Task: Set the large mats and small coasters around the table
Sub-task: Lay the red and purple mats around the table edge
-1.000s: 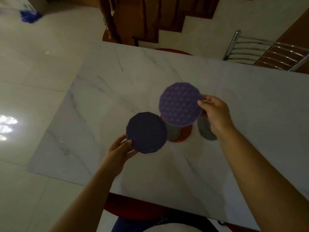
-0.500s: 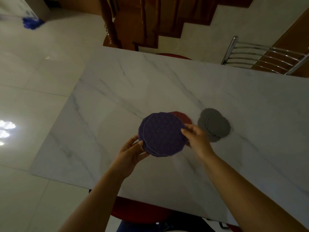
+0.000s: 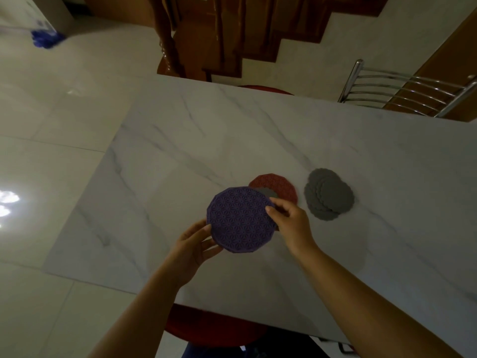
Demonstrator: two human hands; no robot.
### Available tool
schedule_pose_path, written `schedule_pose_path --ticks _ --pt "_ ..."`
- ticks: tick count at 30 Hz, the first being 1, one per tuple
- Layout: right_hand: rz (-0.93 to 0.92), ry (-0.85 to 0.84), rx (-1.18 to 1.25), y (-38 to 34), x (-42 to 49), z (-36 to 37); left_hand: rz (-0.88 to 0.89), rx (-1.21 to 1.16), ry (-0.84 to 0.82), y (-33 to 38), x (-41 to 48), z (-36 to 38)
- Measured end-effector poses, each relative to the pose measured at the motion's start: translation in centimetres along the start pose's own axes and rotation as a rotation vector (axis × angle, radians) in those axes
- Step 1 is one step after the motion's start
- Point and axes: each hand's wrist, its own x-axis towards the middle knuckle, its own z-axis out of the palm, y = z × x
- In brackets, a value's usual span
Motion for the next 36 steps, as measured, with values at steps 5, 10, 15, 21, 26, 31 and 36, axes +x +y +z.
schedule_pose_path --ticks 5,10,15,21,26,31,36 --pt "-0.003 -0.116 -0.055 0.3 0.8 1.7 0.067 0.012 0.101 0.0 -0.7 -1.7" --pt "0.027 -0.001 -0.542 1.1 4.9 1.5 0.151 -0.032 0.172 0.2 -1.7 -2.9" --pt "0.113 -0.02 -0.922 1.4 7.5 1.4 0.17 -0.046 0.205 0.7 -2.2 -3.9" --pt "0.104 0.066 -0.96 0.8 7.6 1.5 0.158 -0.043 0.211 0.4 -2.6 -4.5" --pt "0.016 0.098 -0.583 1.8 5.6 0.6 0.143 -0.034 0.191 -0.1 -2.3 -4.3" --pt "0.02 0.293 -0.278 1.2 5.3 -5.0 0.122 -0.01 0.166 0.0 -1.4 -3.4" --pt "0.116 0.563 -0.317 1.7 6.1 -12.2 0.114 0.015 0.13 -0.2 -0.9 -2.5"
